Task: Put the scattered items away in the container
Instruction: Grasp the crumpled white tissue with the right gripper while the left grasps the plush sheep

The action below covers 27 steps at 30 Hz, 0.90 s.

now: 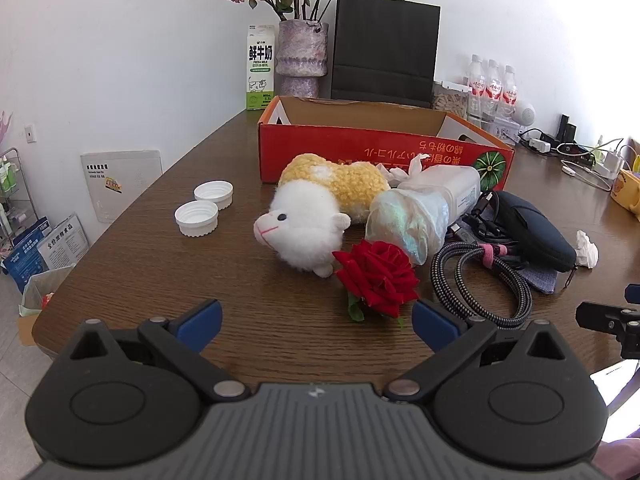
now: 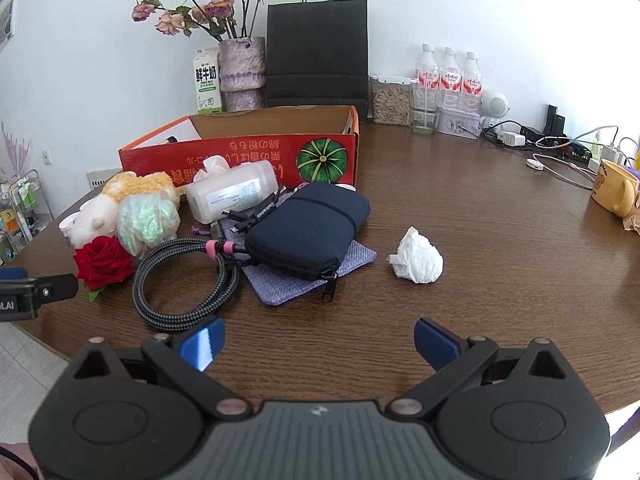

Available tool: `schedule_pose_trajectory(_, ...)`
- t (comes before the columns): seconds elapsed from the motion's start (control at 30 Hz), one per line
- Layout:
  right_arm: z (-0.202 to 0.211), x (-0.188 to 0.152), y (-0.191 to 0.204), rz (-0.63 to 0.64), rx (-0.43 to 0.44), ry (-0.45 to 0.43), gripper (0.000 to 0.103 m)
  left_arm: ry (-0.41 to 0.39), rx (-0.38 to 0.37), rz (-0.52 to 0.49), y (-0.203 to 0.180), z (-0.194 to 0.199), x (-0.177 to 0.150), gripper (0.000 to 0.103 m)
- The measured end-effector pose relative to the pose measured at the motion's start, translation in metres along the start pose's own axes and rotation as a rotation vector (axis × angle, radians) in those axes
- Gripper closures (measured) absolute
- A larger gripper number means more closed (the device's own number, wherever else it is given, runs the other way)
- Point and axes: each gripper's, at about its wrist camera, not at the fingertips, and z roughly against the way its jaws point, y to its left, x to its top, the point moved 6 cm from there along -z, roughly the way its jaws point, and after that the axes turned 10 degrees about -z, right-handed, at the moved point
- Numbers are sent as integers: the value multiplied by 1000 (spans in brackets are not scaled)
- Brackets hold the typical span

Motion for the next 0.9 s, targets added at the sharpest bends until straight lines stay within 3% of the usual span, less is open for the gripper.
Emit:
schedule_pose_trajectory(0.6, -1, 0, -4, -6, -6, -7, 2, -3, 0, 1, -1, -2, 0, 0)
schedule_pose_trajectory(0.9, -9, 12, -30, -14, -67, -35, 2, -33, 19, 11, 8, -6, 15, 0)
